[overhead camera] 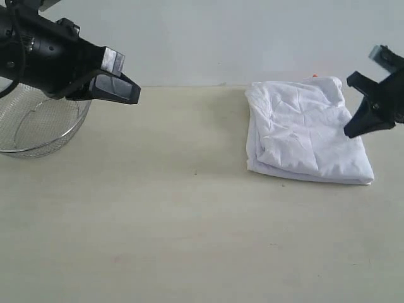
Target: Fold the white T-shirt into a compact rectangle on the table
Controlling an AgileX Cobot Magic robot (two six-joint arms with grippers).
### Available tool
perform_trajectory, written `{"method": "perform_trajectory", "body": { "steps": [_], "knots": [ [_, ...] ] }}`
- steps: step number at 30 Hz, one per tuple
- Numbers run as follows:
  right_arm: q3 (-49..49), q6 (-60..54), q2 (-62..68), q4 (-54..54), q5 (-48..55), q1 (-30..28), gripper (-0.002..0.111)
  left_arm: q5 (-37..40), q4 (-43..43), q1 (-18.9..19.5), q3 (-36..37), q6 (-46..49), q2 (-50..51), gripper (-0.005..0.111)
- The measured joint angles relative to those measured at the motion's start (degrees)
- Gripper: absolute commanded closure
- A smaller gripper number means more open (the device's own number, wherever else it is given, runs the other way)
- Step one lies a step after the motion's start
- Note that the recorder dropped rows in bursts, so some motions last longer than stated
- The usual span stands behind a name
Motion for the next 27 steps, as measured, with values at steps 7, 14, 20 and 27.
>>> {"method": "perform_trajectory", "body": {
  "steps": [7, 14, 20, 27],
  "knots": [
    [8.8, -0.6, 0.0, -2.7, -7.5, -0.9, 0.108, 0.0, 0.0, 0.0, 0.0, 0.0, 0.0, 0.102],
    [10.8, -0.8, -0.1, -3.2, -10.3, -0.9, 0.108, 0.0, 0.0, 0.0, 0.0, 0.0, 0.0, 0.102],
    [11.0, -3.0, -4.2, 2.5, -9.4, -1.0, 0.108, 0.0, 0.0, 0.0, 0.0, 0.0, 0.0, 0.102],
    [11.0, -6.2, -8.7, 7.6, -7.4, -1.0, 0.108, 0.0, 0.0, 0.0, 0.0, 0.0, 0.0, 0.102]
  ]
}}
